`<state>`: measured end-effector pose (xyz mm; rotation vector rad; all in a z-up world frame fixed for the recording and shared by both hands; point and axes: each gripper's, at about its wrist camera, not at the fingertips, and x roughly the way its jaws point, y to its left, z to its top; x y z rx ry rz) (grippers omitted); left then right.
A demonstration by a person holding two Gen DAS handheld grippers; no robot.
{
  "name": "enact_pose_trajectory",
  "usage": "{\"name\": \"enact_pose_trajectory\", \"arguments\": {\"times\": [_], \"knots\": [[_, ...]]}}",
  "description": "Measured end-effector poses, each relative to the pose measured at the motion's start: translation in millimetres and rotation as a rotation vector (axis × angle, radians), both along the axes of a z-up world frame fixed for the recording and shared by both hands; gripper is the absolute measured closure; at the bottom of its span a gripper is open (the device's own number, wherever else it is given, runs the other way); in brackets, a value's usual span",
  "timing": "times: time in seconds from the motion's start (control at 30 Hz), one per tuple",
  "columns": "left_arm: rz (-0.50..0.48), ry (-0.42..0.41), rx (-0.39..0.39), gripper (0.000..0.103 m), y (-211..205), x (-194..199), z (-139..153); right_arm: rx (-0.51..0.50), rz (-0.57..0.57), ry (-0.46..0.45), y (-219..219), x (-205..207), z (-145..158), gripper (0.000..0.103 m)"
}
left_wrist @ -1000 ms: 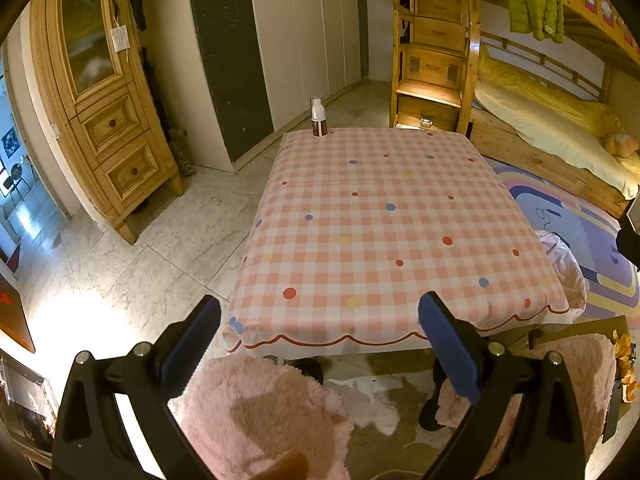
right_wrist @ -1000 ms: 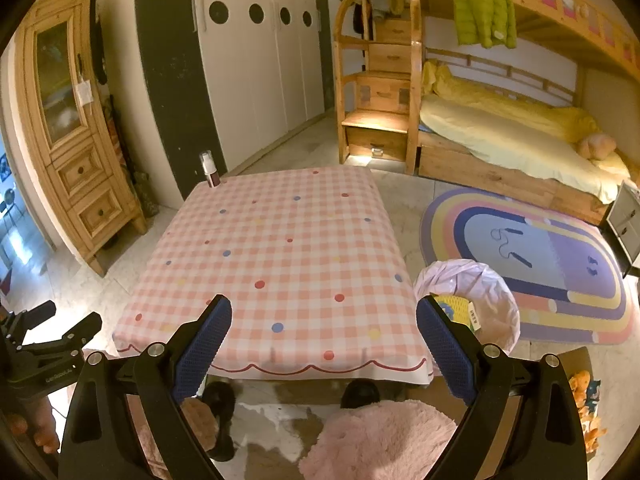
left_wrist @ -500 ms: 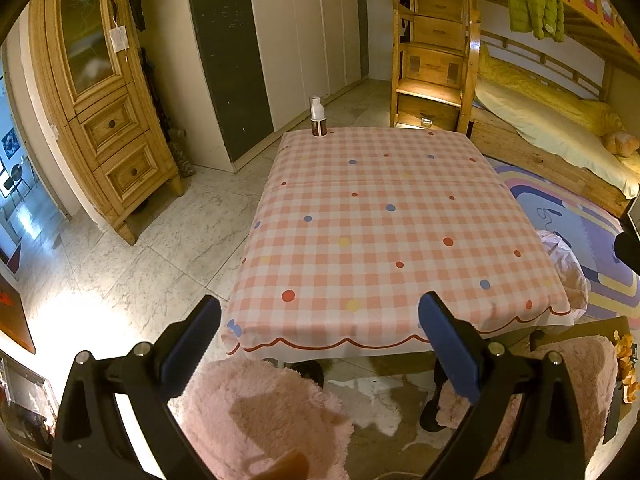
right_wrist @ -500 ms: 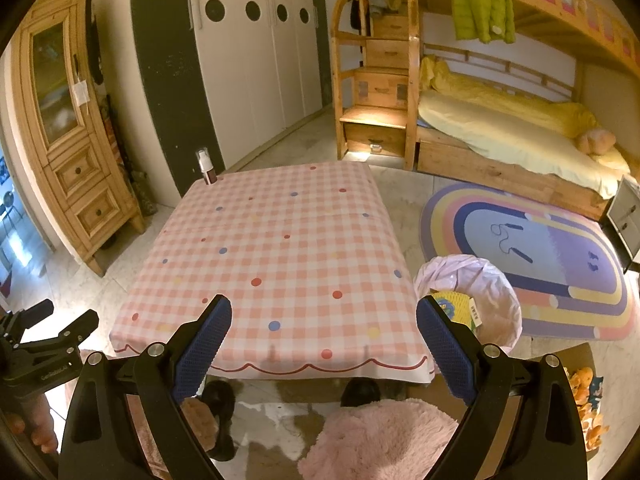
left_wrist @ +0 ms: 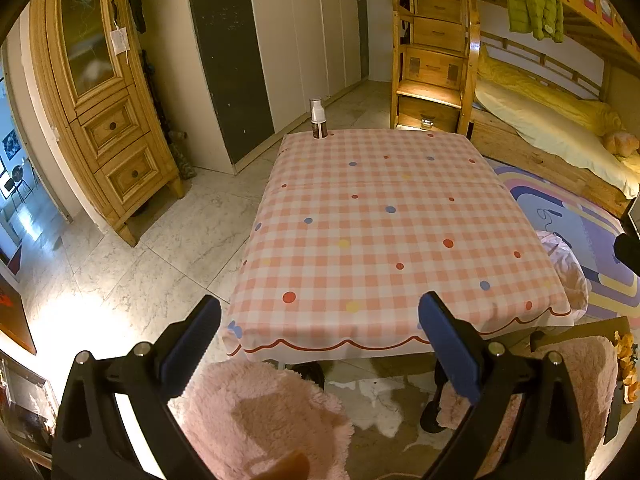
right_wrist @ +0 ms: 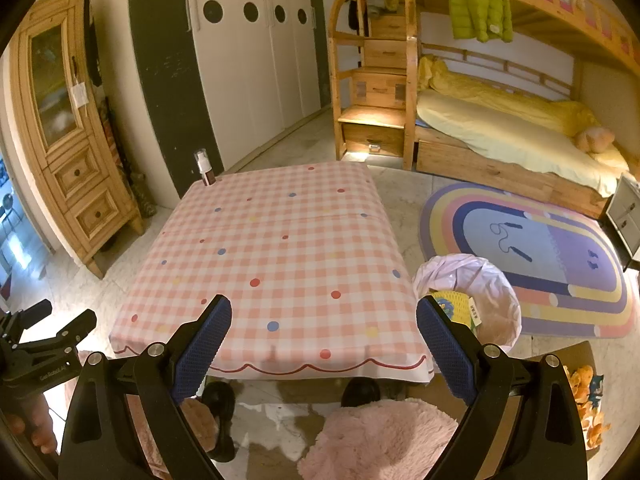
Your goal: Collect trash
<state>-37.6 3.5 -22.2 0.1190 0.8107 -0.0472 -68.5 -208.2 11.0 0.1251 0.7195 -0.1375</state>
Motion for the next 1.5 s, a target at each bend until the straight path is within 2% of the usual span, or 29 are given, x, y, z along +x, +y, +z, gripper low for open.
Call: {"name": "enact_pose_trajectory", "arguments": {"times": [1.17,1.33,1.5], "knots": [[0.001,-0.006,0.000,0.007,1.6,0.8,0.5,0.004,-0.003,0.001,-0.3,-0.3,-0.5,0.010],[-0.022,-0.049,-0.006,0.007,2.3,-4.1,5.9,0.008,-0.003,0.000,-1.5,-0.6,-0.9,0.010],[-0.028,-0.007,0.001,0.007,0.0,1.4,1.7,0.002,-0.054,-0.004,-15.8,-5.6,-3.9,0.010]]}}
